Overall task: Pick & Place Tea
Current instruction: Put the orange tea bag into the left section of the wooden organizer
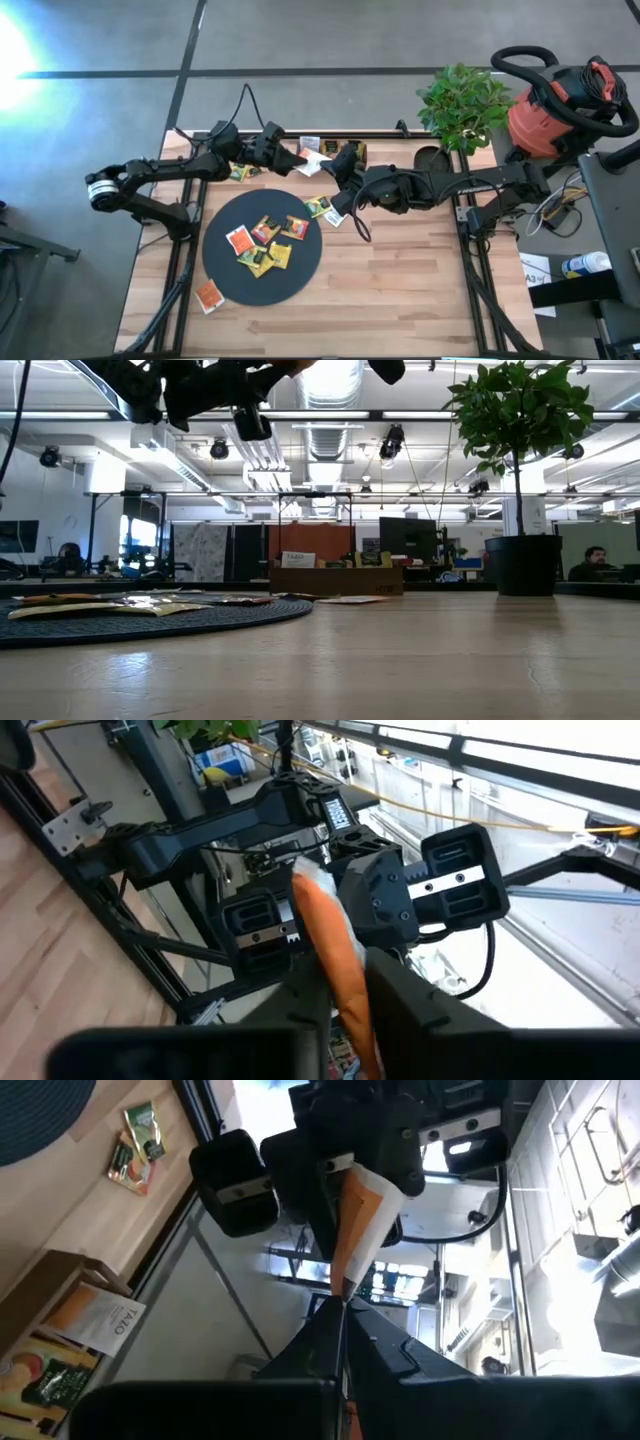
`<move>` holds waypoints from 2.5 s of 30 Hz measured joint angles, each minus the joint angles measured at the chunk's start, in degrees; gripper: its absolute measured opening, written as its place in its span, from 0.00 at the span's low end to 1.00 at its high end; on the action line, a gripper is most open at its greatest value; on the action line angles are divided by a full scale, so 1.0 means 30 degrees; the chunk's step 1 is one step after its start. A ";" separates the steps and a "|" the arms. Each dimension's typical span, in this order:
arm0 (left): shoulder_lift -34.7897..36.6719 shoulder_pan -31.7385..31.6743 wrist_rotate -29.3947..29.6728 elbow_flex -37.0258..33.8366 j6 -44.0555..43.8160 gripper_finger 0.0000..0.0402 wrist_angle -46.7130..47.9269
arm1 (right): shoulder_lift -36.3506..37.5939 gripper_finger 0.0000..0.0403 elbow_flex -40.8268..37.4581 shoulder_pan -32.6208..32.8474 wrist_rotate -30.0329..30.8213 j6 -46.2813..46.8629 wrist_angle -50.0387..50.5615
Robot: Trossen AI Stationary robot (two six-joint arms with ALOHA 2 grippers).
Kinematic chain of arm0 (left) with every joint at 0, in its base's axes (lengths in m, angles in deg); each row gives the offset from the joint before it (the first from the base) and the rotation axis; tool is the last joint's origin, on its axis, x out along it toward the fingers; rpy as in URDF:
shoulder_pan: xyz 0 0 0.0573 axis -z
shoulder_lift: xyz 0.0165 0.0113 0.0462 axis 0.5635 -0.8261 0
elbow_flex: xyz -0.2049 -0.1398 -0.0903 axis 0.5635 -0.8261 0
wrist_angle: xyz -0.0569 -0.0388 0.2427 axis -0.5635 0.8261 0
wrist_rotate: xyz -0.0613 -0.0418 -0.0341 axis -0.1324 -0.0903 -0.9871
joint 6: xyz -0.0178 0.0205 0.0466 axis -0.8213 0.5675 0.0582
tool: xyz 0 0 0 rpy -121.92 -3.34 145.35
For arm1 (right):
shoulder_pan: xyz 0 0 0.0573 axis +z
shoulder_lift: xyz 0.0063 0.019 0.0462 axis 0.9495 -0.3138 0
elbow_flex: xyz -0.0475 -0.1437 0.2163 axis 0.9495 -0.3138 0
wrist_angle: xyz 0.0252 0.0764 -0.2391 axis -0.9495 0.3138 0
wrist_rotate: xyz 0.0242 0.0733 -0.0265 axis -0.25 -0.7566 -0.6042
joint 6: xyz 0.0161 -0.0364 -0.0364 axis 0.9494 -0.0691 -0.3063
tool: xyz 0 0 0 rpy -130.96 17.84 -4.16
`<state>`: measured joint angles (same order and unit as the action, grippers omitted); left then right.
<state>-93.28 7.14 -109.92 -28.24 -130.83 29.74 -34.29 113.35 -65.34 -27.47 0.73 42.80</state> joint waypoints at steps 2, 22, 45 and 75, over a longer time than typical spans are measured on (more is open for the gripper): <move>0.0000 0.0015 0.0000 0.0000 0.0263 0.07 0.0193 | 0.0000 0.02 -0.0007 0.0000 0.0015 0.0007 -0.0003; 0.0000 -0.0029 0.0799 0.0007 0.3758 0.02 0.2415 | -0.0029 0.18 -0.0029 -0.0007 0.1292 1.1809 0.0979; 0.0168 0.1849 0.5612 -0.0011 1.6930 0.03 0.3744 | 0.1735 0.37 -0.0022 -0.2310 -0.4387 3.9320 0.7204; 0.1151 0.3077 1.1222 -0.0015 2.0331 0.03 0.2793 | 0.1497 0.36 -0.0066 -0.4880 -0.8865 4.1436 0.3157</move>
<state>-89.83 16.37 -76.25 -28.28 -69.83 38.12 -29.80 113.15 -79.98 -54.06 125.04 52.27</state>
